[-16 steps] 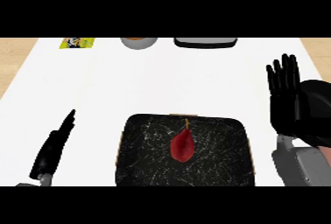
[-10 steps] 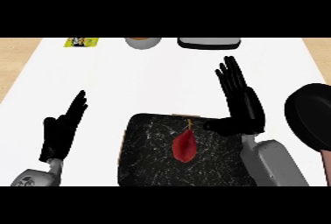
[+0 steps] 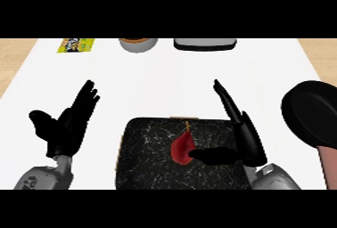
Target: Pick the pear from the tray and place it in the pot
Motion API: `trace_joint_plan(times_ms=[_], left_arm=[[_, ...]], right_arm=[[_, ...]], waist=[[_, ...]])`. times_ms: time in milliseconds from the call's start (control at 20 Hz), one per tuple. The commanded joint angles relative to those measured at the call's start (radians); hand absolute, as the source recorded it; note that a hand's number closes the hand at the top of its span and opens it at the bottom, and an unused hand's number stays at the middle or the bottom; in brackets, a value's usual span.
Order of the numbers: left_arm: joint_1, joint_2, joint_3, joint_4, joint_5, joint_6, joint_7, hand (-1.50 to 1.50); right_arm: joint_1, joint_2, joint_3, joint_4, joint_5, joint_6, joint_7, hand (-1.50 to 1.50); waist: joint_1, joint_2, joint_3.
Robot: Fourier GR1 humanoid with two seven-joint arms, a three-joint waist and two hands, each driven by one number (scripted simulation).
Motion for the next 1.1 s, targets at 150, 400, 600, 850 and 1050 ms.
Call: trace_joint_plan(times_ms=[150, 400, 600, 850, 1050], left_arm=[[0.012, -0.001, 0.031, -0.017, 0.011, 0.004, 0.004, 0.0], [-0.007, 0.01, 0.028, -0.058, 0.01, 0.001, 0.056, 0.0], [0.001, 0.011, 0.037, -0.079, 0.03, -0.018, 0.069, 0.0], [-0.009, -0.008, 0.014, -0.082, 0.0, -0.005, 0.086, 0.0], [-0.057, -0.011, 0.046, -0.043, -0.009, -0.019, 0.088, 0.0]], right_arm=[[0.074, -0.268, 0.056, -0.278, 0.224, 0.078, 0.342, -1.5], [-0.045, -0.363, 0.062, -0.499, 0.239, 0.309, 0.704, -1.5], [-0.126, -0.39, 0.054, -0.578, 0.158, 0.492, 0.925, -1.5], [-0.287, -0.256, 0.093, -0.563, 0.082, 0.622, 1.252, -1.5], [-0.292, -0.135, 0.154, -0.466, 0.152, 0.613, 1.293, -1.5]], waist=[[-0.029, -0.002, -0.001], [-0.013, 0.0, -0.002], [0.004, 0.006, 0.0], [0.016, 0.008, 0.001], [0.011, 0.012, 0.003]])
